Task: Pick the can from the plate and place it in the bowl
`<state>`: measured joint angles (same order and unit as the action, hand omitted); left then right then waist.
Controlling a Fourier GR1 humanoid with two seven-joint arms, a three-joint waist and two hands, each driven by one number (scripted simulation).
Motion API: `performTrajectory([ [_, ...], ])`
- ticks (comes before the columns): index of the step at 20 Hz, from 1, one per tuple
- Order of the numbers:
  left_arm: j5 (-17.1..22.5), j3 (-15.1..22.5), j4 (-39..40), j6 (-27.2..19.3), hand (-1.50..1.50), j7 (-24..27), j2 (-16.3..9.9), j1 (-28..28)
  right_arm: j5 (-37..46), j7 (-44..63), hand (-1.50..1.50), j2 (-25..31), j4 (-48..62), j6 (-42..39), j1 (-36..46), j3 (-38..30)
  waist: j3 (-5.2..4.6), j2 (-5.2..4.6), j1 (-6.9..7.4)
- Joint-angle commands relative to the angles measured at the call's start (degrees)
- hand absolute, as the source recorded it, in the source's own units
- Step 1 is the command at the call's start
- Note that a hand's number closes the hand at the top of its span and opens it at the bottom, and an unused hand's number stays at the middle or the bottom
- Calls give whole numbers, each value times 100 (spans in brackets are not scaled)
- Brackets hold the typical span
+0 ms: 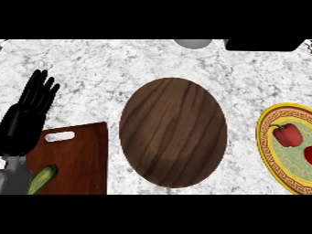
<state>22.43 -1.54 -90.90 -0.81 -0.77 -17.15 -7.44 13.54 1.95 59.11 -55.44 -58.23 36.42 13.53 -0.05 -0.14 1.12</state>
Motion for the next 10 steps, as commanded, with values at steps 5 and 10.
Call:
performTrajectory([
  [5,-116,-109,-113,126,0,121,175,230,525,-344,-150,-177,37,-235,-326,-219,6,4,-55],
  [10,-31,-293,-201,260,0,-170,50,244,742,-669,-150,-87,-543,427,-1117,-615,8,12,-85],
])
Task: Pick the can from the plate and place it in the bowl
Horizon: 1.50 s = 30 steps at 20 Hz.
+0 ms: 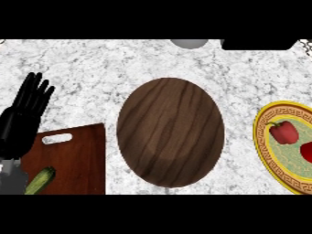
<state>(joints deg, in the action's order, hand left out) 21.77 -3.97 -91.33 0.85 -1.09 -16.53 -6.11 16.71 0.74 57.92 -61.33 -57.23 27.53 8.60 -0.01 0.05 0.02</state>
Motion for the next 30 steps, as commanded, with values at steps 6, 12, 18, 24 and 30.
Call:
performTrajectory([
  [6,-116,-136,99,32,0,-72,108,-125,573,-296,-150,-611,-706,1034,-957,-369,1,-1,-16],
  [12,-110,-239,69,172,0,-44,186,-132,1214,-1424,-150,-384,-383,1288,-1428,-483,3,-7,-7],
  [18,-311,-85,-273,-123,0,-487,421,-242,1546,-1075,-150,-726,-330,838,-1028,-607,1,-1,5],
  [24,-54,-498,-67,491,0,-381,66,-214,2240,-1343,-150,-1142,280,1208,-788,-368,2,-11,32],
  [30,-164,-401,-402,286,0,-699,157,-191,2705,-2092,150,-939,387,1352,-755,-99,6,-11,81],
])
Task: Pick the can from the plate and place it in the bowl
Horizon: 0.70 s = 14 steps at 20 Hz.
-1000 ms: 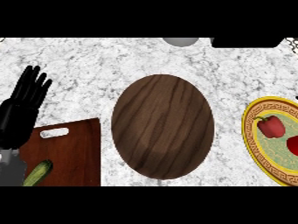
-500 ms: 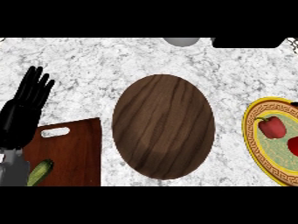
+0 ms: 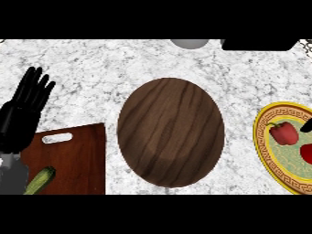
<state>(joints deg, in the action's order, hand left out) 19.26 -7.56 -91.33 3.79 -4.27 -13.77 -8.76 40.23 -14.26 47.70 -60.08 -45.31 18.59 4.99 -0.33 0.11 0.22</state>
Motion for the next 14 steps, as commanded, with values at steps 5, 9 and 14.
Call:
performTrajectory([
  [5,89,-14,-358,87,0,-154,71,193,720,-459,150,-214,-58,431,234,444,34,-9,24],
  [9,-124,-11,-134,30,0,30,137,78,967,-909,150,-214,145,897,71,412,33,-13,-5],
  [14,-133,-94,-18,136,0,142,160,160,1039,-1035,150,-151,-286,944,79,243,32,-10,-22],
])
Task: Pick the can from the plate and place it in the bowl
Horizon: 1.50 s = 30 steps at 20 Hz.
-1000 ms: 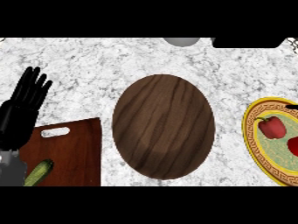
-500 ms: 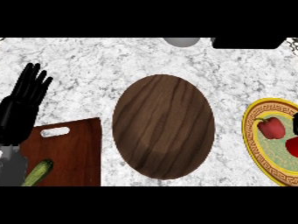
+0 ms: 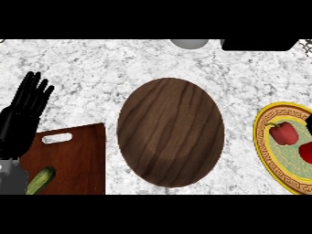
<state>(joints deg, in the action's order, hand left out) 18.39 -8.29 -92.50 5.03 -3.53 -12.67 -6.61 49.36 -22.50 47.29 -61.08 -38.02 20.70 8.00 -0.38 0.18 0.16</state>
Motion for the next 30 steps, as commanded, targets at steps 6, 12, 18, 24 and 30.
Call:
performTrajectory([
  [6,-51,-27,106,-70,0,-51,1,1,213,1102,150,-2545,-2685,462,-268,1472,4,194,-44],
  [12,-15,-125,13,-144,0,-123,-20,119,851,3150,150,-4061,-4368,822,-955,2344,15,202,-331],
  [18,-123,-77,116,-190,0,48,67,43,1750,5243,150,-4700,-6090,780,-1203,3266,14,142,-347],
  [24,56,-210,255,-77,0,-120,-71,-213,2260,7459,150,-4722,-7225,235,-787,4254,20,36,-131],
  [30,-264,138,116,-217,0,-83,157,-315,1541,8615,150,-4726,-6713,814,257,3853,31,-7,-4],
])
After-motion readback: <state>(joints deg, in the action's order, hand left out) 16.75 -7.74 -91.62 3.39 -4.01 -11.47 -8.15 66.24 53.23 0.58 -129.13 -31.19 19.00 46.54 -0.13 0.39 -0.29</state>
